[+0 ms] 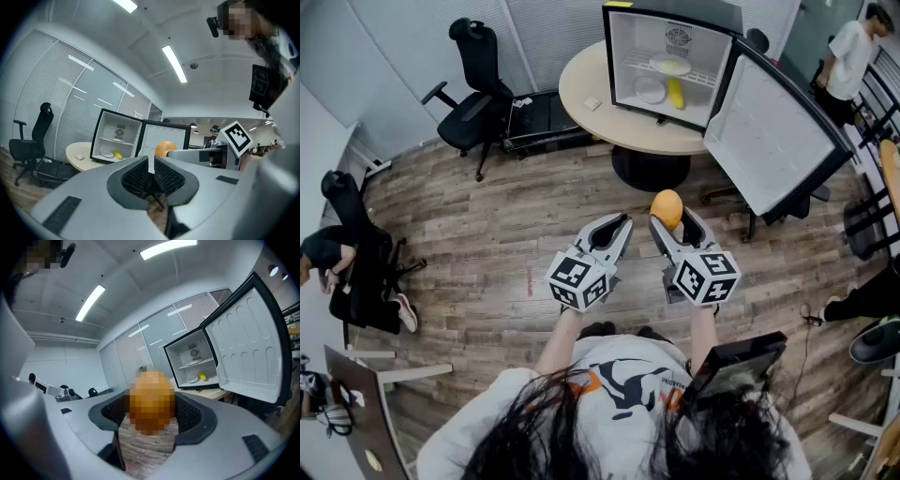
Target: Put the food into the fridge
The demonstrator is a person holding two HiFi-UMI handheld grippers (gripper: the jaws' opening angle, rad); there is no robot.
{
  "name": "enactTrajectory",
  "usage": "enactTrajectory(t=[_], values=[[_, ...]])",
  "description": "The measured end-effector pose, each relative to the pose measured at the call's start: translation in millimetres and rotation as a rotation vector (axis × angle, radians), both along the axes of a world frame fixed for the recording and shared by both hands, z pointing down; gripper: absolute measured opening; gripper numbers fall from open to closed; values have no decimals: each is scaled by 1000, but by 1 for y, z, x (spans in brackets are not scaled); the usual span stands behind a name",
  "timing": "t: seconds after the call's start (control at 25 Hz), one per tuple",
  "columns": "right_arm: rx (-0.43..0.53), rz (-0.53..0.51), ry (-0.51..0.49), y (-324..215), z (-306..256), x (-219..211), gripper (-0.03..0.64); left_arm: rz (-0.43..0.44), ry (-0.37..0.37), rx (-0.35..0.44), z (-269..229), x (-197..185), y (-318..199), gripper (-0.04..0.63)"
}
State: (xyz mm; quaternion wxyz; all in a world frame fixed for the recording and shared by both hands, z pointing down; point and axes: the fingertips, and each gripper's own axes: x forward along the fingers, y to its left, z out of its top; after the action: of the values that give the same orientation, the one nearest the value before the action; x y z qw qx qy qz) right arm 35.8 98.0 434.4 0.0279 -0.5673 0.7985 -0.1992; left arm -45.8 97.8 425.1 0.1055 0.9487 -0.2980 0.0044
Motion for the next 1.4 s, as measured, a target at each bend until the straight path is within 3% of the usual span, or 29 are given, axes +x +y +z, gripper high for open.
enactTrajectory(t=[1.0,1.4], values=[[-4,-25,3,7,11,56,308,-27,1,-7,12,54,11,37],[-13,-20,-27,9,22,75,310,1,-30,-13,20,77,16,37]])
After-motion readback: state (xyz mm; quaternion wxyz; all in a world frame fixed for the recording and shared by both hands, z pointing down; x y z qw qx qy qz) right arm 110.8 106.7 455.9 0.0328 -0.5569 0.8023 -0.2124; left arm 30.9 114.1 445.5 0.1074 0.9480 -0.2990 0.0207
